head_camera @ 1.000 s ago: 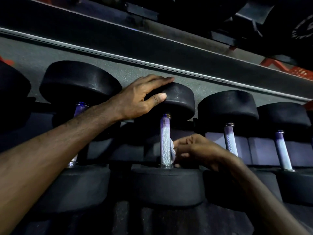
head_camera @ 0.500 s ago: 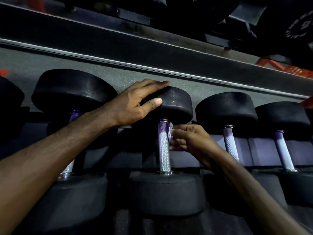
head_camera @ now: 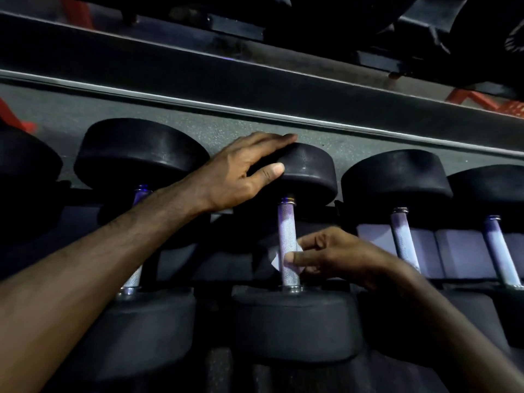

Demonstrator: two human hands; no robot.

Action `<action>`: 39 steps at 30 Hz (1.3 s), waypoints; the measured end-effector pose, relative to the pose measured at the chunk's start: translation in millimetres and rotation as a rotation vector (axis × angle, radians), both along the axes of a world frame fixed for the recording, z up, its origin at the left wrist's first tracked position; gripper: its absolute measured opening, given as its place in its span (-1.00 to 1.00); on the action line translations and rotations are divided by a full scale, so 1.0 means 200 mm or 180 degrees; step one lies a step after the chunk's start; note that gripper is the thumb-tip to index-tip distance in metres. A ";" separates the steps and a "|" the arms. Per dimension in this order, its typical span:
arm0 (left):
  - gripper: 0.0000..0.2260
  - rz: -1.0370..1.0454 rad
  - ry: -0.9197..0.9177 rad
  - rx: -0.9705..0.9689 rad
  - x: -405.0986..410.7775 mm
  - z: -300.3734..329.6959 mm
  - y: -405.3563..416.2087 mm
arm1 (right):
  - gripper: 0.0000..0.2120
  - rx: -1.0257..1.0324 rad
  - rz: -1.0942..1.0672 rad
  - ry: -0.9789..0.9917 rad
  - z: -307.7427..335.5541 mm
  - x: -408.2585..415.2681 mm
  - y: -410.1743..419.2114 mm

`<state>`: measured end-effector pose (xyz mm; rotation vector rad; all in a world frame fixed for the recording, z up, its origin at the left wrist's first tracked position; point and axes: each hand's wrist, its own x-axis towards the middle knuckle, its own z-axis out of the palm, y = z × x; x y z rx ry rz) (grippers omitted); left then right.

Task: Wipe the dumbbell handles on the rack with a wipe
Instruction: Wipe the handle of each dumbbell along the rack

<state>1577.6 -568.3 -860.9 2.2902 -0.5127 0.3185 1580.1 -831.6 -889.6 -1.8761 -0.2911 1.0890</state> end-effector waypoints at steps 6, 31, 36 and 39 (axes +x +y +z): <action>-0.48 -0.0018 -0.0020 -0.0012 0.00 0.01 0.00 | -0.80 0.0485 -0.0737 -0.0411 0.04 0.06 0.01; -0.61 0.1418 -0.0293 0.0342 -0.24 0.13 0.64 | -0.84 0.0134 -0.0020 -0.1009 -0.05 -0.30 1.11; -0.64 0.1536 -0.0391 0.0424 -0.25 0.11 0.63 | -0.61 0.0964 -0.0359 0.0664 -0.10 -0.34 1.09; -0.66 0.1490 -0.0424 0.0417 -0.25 0.11 0.63 | -0.64 0.0945 -0.0921 0.0294 -0.06 -0.26 1.18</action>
